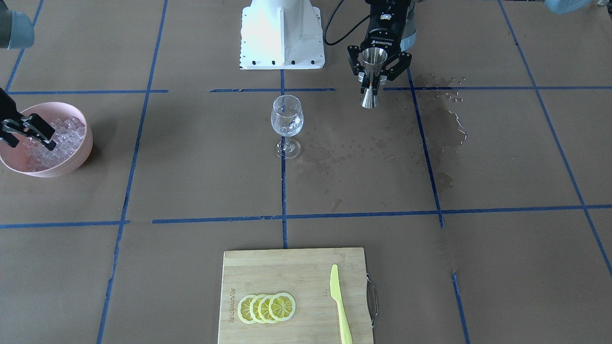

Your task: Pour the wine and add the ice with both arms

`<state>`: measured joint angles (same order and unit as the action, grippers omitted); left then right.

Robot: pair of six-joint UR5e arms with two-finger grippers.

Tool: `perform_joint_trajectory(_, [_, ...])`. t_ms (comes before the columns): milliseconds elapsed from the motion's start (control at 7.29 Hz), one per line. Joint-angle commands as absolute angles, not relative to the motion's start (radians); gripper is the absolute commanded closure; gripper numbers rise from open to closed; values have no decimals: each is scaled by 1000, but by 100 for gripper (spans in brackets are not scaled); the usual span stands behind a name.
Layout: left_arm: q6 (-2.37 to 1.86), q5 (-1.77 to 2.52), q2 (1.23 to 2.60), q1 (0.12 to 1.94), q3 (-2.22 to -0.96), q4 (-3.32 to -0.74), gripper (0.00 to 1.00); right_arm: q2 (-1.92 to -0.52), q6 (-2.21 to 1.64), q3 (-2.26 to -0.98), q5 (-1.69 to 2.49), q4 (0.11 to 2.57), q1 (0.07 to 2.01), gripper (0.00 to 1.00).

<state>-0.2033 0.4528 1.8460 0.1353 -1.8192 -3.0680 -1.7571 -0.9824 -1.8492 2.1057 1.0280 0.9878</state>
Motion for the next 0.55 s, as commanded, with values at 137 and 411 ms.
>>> perform_joint_trajectory(137, [-310,492,1818,135,-1821,-3069,100,-1772,-1057,-1839,2083,990,933,1])
perform_joint_trajectory(411, [-310,495,1809,135,-1821,-3069,100,-1789,-1058,-1842,2085,989,916,4])
